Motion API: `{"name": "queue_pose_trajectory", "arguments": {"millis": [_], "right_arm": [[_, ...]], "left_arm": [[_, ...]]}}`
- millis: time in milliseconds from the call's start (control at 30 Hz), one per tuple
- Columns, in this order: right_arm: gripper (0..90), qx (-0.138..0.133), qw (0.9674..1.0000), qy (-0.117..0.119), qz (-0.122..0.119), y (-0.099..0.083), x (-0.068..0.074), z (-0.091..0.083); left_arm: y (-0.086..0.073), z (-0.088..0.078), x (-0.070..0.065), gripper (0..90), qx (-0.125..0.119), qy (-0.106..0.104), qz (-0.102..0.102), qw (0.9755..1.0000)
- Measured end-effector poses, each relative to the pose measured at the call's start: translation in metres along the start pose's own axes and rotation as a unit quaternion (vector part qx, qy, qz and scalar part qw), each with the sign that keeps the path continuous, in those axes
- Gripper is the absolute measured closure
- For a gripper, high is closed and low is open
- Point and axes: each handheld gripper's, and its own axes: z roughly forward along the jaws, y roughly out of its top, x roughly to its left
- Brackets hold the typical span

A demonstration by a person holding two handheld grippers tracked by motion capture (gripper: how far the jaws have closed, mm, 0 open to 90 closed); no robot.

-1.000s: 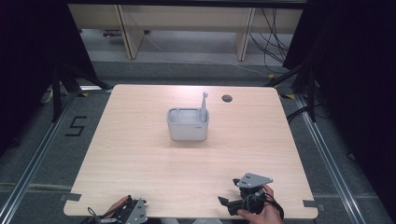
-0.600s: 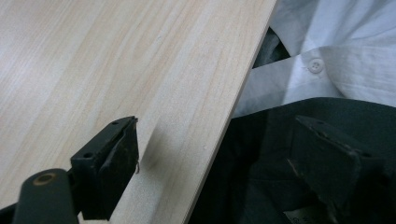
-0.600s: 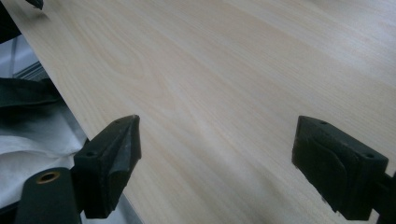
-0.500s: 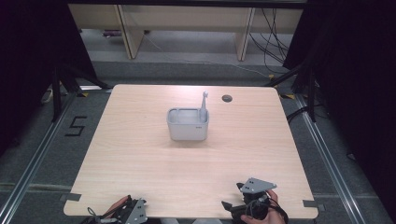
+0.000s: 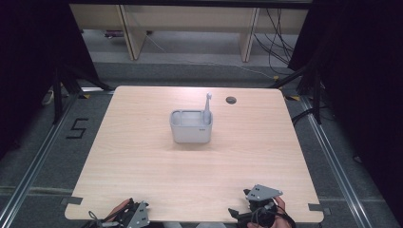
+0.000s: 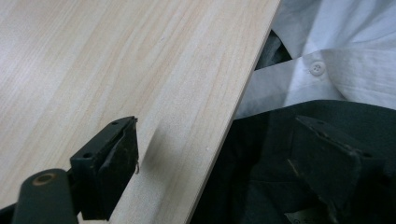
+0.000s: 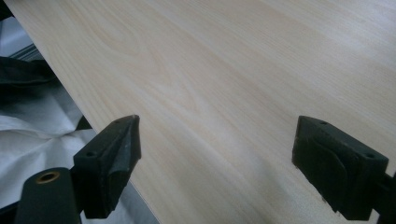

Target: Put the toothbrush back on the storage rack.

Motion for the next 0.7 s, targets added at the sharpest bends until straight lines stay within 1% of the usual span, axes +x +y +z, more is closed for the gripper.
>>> {"name": "queue_pose_trajectory", "arguments": {"millis": [33,100,167,233,267,433,467,600,700], "right_arm": [[16.1,0.0,1.0,0.0,0.0,0.0,0.0,0.0],[16.2,0.001,0.9999,-0.009,0.005,-0.0009,0.0013,-0.0014],[16.1,0.002,0.9999,-0.008,0.007,-0.0011,0.0015,-0.0014],[16.2,0.001,0.9999,-0.01,0.003,-0.0017,0.0014,-0.0012],[16.2,0.0,0.9999,-0.011,-0.006,-0.0019,0.0007,-0.0013],[16.2,0.005,0.9999,-0.008,0.004,-0.0022,0.0022,-0.0019],[16.2,0.004,0.9999,-0.009,0.0,-0.0024,0.0015,-0.0016],[16.2,0.003,1.0,-0.008,-0.004,-0.0023,0.0011,-0.0013],[16.2,0.003,1.0,-0.007,-0.002,-0.002,0.0015,-0.0017]], "left_arm": [[0.0,0.0,0.0,15.2,0.0,0.0,0.0,1.0],[0.0,0.0001,0.0003,15.2,-0.001,0.002,-0.001,1.0],[-0.0001,0.0001,0.0002,15.2,-0.001,0.002,-0.001,1.0],[0.0,0.0001,0.0002,15.2,-0.001,0.002,0.0,1.0],[0.0,0.0001,0.0001,15.2,-0.001,0.002,0.0,1.0],[0.0,0.0,-0.0002,15.2,0.001,0.001,0.0,1.0],[-0.0001,0.0001,-0.0003,15.2,0.0,0.002,0.0,1.0],[-0.0001,0.0002,-0.0004,15.2,0.0,0.002,0.0,1.0],[-0.0001,0.0002,-0.0003,15.2,0.001,0.002,0.0,1.0]]}}
